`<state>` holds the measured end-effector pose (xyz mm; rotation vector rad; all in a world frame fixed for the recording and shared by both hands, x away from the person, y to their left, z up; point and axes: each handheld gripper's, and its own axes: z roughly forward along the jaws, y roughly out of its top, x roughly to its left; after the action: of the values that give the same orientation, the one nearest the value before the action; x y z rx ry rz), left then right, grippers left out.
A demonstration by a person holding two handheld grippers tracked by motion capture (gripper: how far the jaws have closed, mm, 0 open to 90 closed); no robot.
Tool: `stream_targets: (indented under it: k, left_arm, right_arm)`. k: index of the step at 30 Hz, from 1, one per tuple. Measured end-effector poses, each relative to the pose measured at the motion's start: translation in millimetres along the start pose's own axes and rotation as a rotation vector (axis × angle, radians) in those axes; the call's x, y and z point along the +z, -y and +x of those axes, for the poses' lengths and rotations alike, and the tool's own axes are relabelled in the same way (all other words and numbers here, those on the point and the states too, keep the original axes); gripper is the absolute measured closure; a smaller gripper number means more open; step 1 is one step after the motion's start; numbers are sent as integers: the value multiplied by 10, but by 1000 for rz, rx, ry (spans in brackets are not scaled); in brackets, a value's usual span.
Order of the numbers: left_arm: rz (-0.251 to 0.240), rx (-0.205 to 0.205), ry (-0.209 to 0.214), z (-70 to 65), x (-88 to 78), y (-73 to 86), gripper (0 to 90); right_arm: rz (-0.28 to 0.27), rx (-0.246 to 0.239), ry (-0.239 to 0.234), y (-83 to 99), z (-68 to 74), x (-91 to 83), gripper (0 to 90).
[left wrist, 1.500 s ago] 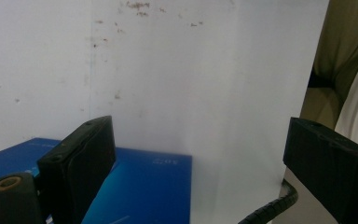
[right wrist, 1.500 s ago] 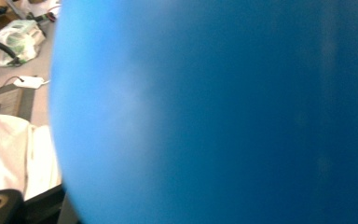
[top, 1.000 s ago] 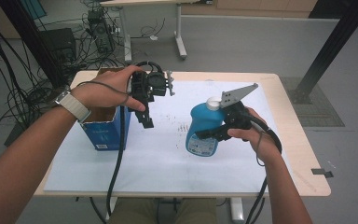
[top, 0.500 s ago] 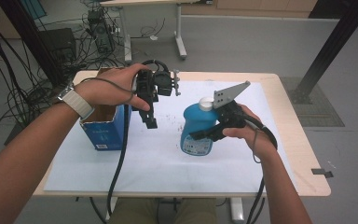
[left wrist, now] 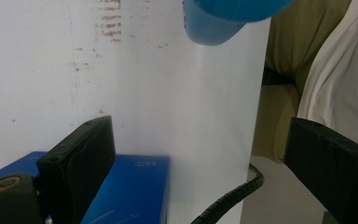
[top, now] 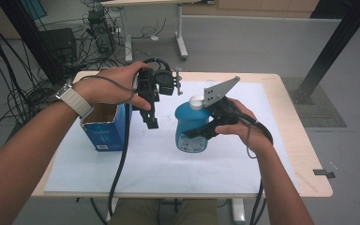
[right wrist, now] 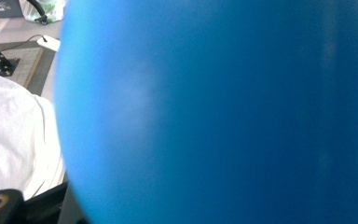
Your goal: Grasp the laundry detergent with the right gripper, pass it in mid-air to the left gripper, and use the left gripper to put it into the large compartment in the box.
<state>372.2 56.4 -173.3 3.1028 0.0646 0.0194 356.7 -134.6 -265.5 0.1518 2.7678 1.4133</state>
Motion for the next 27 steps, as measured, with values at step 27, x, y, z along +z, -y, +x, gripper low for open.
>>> stream_targets:
  k: [27]
  left_arm:
    - [2, 16, 11, 10, -116, -133, 88]
  right_arm:
    - [27, -19, -27, -59, -97, 194, 435]
